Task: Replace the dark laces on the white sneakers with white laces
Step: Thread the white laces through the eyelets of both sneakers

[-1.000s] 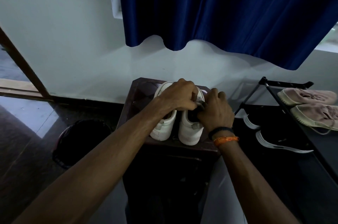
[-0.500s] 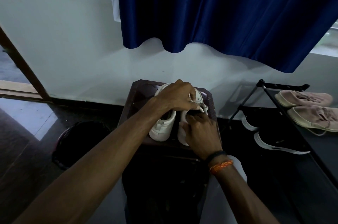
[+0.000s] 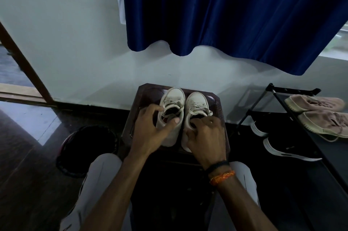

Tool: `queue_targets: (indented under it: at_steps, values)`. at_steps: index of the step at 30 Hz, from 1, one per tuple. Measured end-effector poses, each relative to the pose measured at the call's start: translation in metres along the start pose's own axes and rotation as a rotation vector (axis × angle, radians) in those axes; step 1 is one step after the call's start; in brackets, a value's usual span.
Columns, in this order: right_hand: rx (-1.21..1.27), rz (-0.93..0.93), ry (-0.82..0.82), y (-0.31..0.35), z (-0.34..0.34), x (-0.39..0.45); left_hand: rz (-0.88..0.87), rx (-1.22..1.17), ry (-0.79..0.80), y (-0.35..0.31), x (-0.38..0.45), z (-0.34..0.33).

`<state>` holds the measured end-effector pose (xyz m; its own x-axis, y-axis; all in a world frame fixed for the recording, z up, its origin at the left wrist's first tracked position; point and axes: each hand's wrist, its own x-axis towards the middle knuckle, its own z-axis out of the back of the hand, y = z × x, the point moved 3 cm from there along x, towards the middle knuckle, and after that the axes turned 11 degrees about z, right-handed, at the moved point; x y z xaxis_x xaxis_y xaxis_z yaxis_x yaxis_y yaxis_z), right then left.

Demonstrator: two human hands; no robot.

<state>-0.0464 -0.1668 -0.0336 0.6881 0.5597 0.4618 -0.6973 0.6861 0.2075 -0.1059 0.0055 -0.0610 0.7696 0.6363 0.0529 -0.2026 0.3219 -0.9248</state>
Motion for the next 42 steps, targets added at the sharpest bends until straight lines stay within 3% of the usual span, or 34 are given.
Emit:
queue_targets:
  at_steps: [3,7,15,20,29,42]
  values:
    - [0.031,-0.185,-0.044,-0.006,0.001,-0.008,-0.008,-0.036,0.144,0.014,-0.006,-0.001]
    - [0.280,-0.372,0.078,-0.011,-0.015,-0.015,-0.039,-0.060,0.187,0.017,-0.009,-0.004]
    - [0.453,-0.404,-0.153,-0.006,-0.025,-0.021,0.115,-0.073,0.203,0.016,-0.005,-0.019]
    - [0.545,-0.471,-0.206,-0.004,-0.025,-0.024,0.149,-0.042,0.184,0.019,0.003,-0.028]
    - [0.606,-0.461,0.011,-0.035,-0.031,-0.010,0.140,0.046,0.226,0.016,0.019,-0.026]
    - [0.605,-0.415,-0.042,-0.053,-0.010,-0.007,0.058,0.012,0.252,-0.011,0.018,-0.039]
